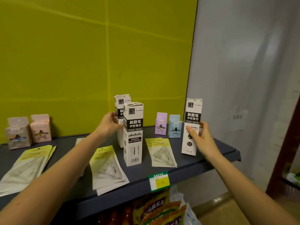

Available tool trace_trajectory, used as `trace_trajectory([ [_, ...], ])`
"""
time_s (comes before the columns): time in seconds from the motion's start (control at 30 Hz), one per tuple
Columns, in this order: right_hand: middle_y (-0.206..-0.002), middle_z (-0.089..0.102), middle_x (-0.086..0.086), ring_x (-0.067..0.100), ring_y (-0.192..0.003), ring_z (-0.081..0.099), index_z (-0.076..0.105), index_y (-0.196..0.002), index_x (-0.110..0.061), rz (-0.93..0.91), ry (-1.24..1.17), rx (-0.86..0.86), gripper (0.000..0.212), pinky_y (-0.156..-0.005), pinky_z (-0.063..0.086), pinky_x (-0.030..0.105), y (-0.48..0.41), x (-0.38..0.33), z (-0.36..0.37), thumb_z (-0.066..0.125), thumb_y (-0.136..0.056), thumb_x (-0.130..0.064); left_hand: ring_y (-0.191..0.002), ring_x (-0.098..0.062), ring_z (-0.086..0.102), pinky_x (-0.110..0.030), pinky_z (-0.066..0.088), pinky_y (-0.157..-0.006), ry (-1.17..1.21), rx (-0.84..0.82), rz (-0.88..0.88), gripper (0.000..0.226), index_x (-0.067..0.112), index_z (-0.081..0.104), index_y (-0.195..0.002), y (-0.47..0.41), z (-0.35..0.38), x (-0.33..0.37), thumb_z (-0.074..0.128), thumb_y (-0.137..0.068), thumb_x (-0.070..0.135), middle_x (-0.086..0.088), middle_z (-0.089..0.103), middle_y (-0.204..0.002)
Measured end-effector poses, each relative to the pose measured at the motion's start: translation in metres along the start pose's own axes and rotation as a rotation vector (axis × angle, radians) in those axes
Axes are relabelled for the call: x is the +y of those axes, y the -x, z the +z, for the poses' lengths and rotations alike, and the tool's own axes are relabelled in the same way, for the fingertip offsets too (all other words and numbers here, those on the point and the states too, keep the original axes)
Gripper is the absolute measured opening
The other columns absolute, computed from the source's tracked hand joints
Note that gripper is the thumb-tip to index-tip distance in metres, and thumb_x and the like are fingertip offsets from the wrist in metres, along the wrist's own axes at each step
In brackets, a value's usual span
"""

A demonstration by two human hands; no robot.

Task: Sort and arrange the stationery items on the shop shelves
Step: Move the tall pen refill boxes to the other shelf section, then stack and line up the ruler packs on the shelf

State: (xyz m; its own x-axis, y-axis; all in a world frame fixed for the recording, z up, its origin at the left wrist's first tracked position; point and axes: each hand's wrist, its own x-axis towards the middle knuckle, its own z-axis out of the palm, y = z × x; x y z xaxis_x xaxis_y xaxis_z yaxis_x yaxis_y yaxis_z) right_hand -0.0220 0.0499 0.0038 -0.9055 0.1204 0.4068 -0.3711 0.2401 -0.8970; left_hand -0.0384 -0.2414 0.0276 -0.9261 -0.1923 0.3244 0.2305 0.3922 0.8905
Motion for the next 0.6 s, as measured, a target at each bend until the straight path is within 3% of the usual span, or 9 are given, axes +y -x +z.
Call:
trace_trajectory([
  [0.1,-0.134,0.051,0.01,0.013,-0.105,0.054,0.029,-0.138,-0.012,-0.001,-0.031,-0.061,0.053,-0.069,0.049,0.015,-0.007,0.016,0.002,0.053,-0.091,-0.019,-0.105,-0.021,0.052,-0.03,0.043,-0.088,-0.015,0.002,-0.019,0.053,0.0,0.041,-0.127,0.001,0.008,-0.008,0.064,-0.079,-0.003,-0.011,0.055,-0.113],
  [0.3,-0.134,0.049,0.003,0.013,-0.115,0.051,0.028,-0.139,-0.018,-0.036,-0.14,-0.187,0.055,-0.094,0.046,0.034,-0.018,0.03,-0.004,0.053,-0.09,-0.015,-0.097,-0.016,0.055,-0.018,0.043,-0.071,-0.072,-0.049,-0.05,0.046,0.003,0.047,-0.123,0.004,0.008,-0.008,0.063,-0.081,0.0,-0.006,0.057,-0.109],
  [0.4,-0.133,0.048,-0.002,0.009,-0.117,0.049,0.025,-0.141,-0.021,-0.049,-0.173,-0.238,0.058,-0.096,0.045,0.033,-0.018,0.035,-0.008,0.051,-0.091,-0.013,-0.106,-0.023,0.056,-0.023,0.046,-0.079,-0.107,-0.102,-0.058,0.042,0.004,0.05,-0.12,0.007,0.002,-0.009,0.064,-0.08,0.002,-0.004,0.06,-0.106],
  [0.5,-0.129,0.047,-0.012,0.004,-0.116,0.047,0.024,-0.14,-0.03,-0.062,-0.166,-0.291,0.062,-0.096,0.043,0.03,-0.016,0.036,-0.015,0.054,-0.089,-0.013,-0.116,-0.026,0.054,-0.025,0.046,-0.085,-0.113,-0.1,-0.061,0.05,0.003,0.048,-0.127,0.013,-0.01,-0.008,0.065,-0.08,0.006,-0.009,0.058,-0.122],
  [0.6,-0.128,0.045,-0.021,0.003,-0.12,0.043,0.03,-0.127,-0.043,-0.073,-0.107,-0.329,0.058,-0.099,0.04,0.03,-0.006,0.026,-0.022,0.059,-0.085,-0.016,-0.109,-0.024,0.057,-0.035,0.046,-0.092,-0.198,-0.013,-0.068,0.048,0.003,0.05,-0.123,0.027,-0.021,-0.002,0.068,-0.079,0.013,-0.008,0.057,-0.121],
])
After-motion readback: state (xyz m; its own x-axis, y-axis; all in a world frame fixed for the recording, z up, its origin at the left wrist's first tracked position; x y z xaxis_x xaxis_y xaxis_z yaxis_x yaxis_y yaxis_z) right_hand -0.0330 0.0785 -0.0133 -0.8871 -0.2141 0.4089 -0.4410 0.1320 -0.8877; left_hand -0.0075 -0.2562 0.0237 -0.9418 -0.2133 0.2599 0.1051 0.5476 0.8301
